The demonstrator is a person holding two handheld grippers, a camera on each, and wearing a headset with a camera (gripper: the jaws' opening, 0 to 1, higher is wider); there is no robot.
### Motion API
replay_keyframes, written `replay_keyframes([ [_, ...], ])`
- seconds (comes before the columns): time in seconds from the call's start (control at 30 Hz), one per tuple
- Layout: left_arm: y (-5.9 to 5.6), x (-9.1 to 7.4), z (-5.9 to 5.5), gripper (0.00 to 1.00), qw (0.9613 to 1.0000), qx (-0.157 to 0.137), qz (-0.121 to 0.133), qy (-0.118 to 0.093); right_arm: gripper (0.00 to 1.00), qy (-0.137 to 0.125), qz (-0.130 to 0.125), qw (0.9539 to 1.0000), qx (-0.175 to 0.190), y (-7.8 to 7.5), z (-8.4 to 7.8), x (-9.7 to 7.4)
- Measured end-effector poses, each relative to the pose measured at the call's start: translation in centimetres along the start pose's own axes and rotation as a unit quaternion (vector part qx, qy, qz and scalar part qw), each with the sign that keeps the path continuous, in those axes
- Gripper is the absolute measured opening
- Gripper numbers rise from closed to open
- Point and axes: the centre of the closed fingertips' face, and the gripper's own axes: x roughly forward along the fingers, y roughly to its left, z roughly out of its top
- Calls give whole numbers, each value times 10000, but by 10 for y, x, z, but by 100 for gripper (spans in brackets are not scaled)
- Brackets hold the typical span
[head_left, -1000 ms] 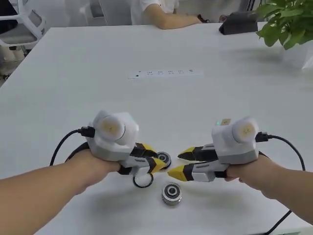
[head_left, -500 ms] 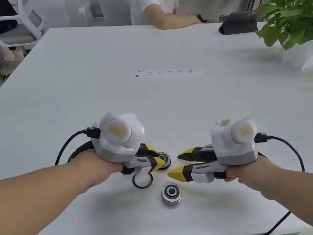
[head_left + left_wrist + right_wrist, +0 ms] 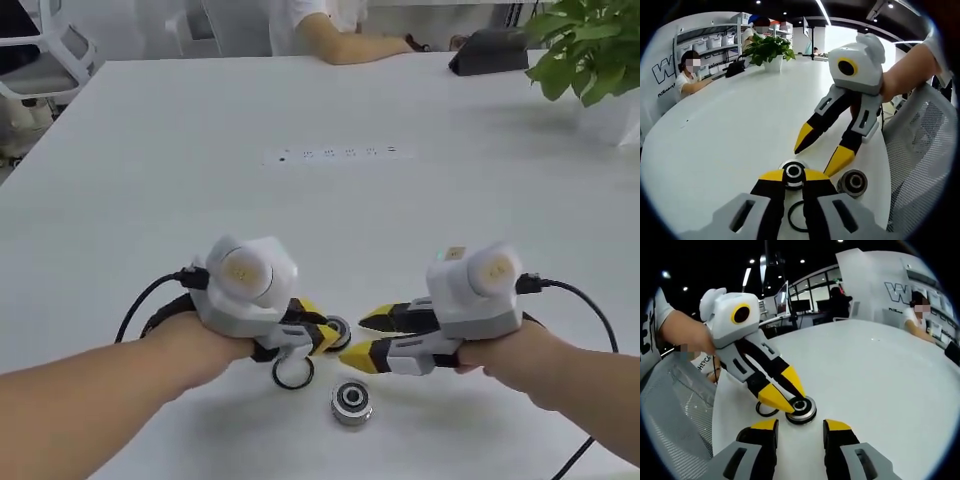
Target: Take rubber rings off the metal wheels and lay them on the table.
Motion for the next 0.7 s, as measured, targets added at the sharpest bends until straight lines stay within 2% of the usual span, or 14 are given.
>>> replay_keyframes([
  [0.7, 0, 0, 0, 7, 9999, -75, 62, 89, 27, 17, 19, 10000, -23, 1, 6, 10],
])
